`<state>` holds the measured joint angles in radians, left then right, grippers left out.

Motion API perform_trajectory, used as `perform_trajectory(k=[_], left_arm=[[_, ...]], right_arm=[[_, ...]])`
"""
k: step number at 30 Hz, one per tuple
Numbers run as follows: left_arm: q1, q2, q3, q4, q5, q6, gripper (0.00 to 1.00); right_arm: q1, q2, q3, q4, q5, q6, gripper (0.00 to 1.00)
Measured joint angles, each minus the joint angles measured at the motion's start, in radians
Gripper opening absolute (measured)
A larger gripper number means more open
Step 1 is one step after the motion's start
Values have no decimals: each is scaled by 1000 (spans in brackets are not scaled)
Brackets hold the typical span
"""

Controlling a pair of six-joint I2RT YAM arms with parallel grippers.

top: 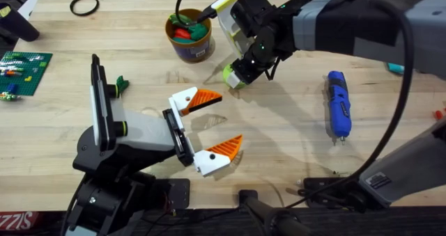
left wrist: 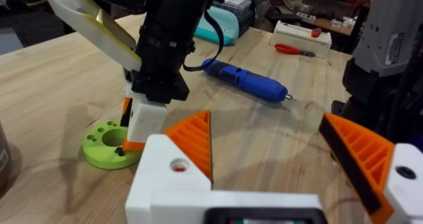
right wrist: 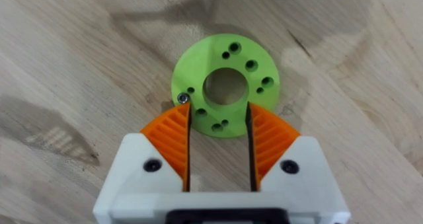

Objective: Pick up the gripper from the table and insert it into the empty holder that is missing its gripper. Then pick up a screw, insert it into the mounting hole, and use the screwdriver to tighten it. Finally, clean up the table by picking up the vegetable and placing it into the bucket.

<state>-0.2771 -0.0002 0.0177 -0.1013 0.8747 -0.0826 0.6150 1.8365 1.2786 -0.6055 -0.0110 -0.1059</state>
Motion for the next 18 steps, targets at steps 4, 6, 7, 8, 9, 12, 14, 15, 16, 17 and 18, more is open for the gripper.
perform_trajectory(k=[4, 6, 7, 8, 9, 12, 14, 15, 16, 17, 18], left_arm=[[0, 0, 0, 4, 0, -2, 986], [0, 0, 0, 4, 0, -3, 986], [0, 0, 0, 4, 0, -3, 986], [0, 0, 0, 4, 0, -3, 986], [0, 0, 0, 4, 0, -3, 986], [0, 0, 0, 4, 0, -4, 986], [0, 0, 0, 4, 0, -4, 986], [0, 0, 0, 4, 0, -4, 986], [0, 0, 0, 4, 0, -4, 986], [0, 0, 0, 4, 0, -4, 986], [0, 0, 0, 4, 0, -4, 986]], right_arm=[[0, 0, 0, -1, 2, 0, 421], [0, 0, 0, -2, 1, 0, 421], [0, 0, 0, -2, -1, 0, 421], [0, 0, 0, -2, -4, 0, 421], [0, 0, 0, -2, -5, 0, 421], [-1, 0, 0, -2, -9, 0, 421], [-1, 0, 0, -2, -13, 0, 421], [-1, 0, 0, -2, -13, 0, 421], [-1, 0, 0, -2, -14, 0, 421], [0, 0, 0, -2, -14, 0, 421], [1, 0, 0, -2, -14, 0, 421]])
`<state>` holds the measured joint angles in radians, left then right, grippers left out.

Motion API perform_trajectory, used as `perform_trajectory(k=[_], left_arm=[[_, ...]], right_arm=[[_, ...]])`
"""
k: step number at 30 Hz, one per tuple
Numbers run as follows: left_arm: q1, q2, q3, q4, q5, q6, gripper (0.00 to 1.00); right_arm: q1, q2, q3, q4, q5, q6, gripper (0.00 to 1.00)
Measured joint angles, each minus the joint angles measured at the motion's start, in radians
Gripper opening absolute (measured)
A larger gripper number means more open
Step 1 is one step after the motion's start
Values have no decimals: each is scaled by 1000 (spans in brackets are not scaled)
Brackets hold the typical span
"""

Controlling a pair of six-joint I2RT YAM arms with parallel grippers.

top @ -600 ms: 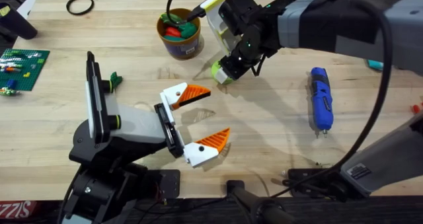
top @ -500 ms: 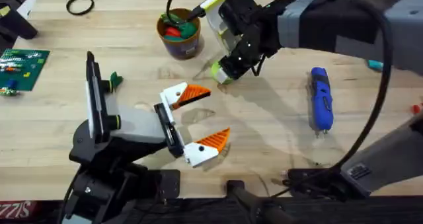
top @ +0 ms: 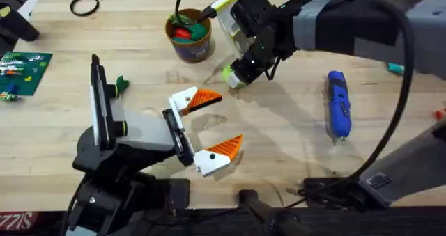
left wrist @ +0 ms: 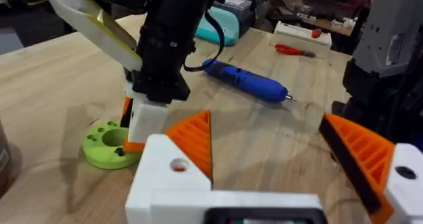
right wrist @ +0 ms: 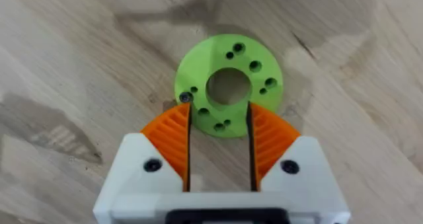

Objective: Pick up the gripper from the table and insert it into the empty holder that is missing its gripper. Then pick up a screw, insert it into the mounting hole, and use the screwdriver to tighten it. Finally, clean up the table by picking up the vegetable and placing it into the bucket.

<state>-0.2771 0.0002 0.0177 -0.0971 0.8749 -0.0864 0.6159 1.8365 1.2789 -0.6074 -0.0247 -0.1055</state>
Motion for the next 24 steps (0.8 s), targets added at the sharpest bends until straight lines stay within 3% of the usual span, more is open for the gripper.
perform_trajectory(k=[10, 24], left_arm=[[0, 0, 0, 0, 0, 0, 986], [0, 0, 0, 0, 0, 0, 986]], right_arm=[[80, 0, 18, -7, -25, 0, 421], [83, 0, 26, 15, -13, 0, 421]])
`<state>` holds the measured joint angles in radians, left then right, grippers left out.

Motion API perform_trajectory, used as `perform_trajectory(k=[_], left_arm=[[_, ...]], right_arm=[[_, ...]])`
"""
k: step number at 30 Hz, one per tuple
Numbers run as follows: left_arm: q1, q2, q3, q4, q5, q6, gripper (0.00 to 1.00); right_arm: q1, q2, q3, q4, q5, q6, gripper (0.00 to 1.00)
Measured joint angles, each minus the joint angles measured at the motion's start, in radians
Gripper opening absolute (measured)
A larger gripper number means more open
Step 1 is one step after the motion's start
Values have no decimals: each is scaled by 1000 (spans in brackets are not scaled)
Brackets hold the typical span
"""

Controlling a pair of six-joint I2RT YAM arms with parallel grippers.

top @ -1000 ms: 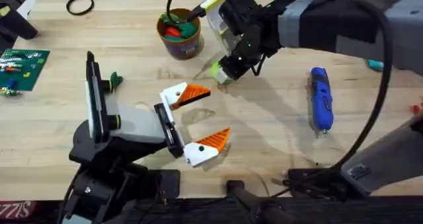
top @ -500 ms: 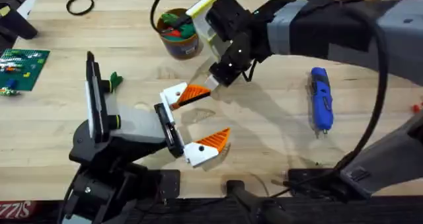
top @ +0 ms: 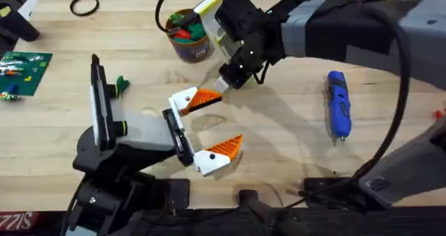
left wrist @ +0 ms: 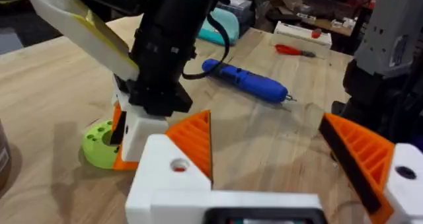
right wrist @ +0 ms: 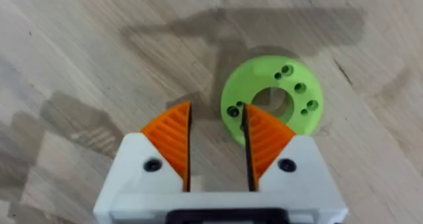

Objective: Pick up the gripper from the table and insert it into the empty holder that is missing its gripper. Then pick up a screw, insert it into the mounting hole, and use the screwdriver to tighten it. Finally, clean up the table by picking up the vegetable and placing it into the bucket.

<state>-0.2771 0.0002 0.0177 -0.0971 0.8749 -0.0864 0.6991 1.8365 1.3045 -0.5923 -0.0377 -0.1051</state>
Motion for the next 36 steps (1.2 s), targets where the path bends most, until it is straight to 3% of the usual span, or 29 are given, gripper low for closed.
perform_trajectory(k=[21, 24, 28, 36], left_arm=[[0, 0, 0, 0, 0, 0, 986], [0, 0, 0, 0, 0, 0, 986], [0, 0, 0, 0, 0, 0, 986], [0, 0, 0, 0, 0, 0, 986]], right_arm=[[0, 33, 10, 9, 11, 0, 414], [0, 33, 10, 12, 16, 0, 287], [-1, 33, 10, 8, 19, -1, 24], [-1, 33, 10, 8, 18, 0, 4]])
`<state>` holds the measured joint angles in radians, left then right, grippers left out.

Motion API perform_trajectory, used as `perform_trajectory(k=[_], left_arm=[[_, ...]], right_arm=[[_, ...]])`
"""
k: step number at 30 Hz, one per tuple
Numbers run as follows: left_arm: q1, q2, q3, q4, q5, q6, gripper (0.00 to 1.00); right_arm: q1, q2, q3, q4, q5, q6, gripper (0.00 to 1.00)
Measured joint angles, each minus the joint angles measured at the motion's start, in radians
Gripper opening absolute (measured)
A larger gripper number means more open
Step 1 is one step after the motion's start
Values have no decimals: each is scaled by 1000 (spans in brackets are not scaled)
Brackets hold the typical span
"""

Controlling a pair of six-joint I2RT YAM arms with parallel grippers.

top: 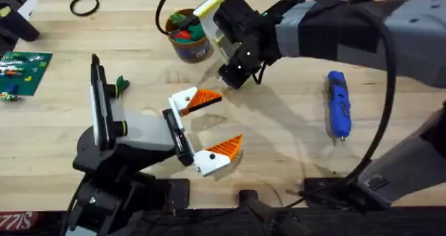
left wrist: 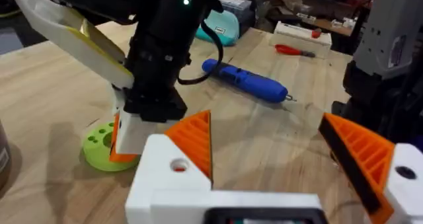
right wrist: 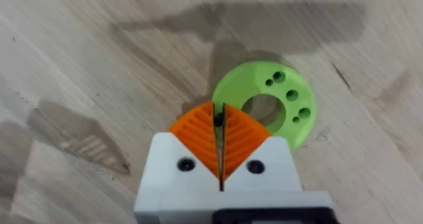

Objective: Pick up the gripper from the table and insert it into the empty holder that is missing its gripper. Then pick up a screw, insert it into the mounting hole, and use the screwdriver to tighten it. Finally, clean up the table by picking up the vegetable and placing it into the bucket.

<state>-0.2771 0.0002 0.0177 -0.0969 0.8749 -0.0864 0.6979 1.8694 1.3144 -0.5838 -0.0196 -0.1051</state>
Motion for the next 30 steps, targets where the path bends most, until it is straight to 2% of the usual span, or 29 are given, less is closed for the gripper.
perform_trajectory(k=[10, 17, 30], left_arm=[[0, 0, 0, 0, 0, 0, 986], [0, 0, 0, 0, 0, 0, 986], [0, 0, 0, 0, 0, 0, 986]], right_arm=[[0, 0, 1, -6, 0, 0, 4], [0, -14, 28, -77, 0, 0, 4], [0, -53, 185, -224, 0, 0, 4]])
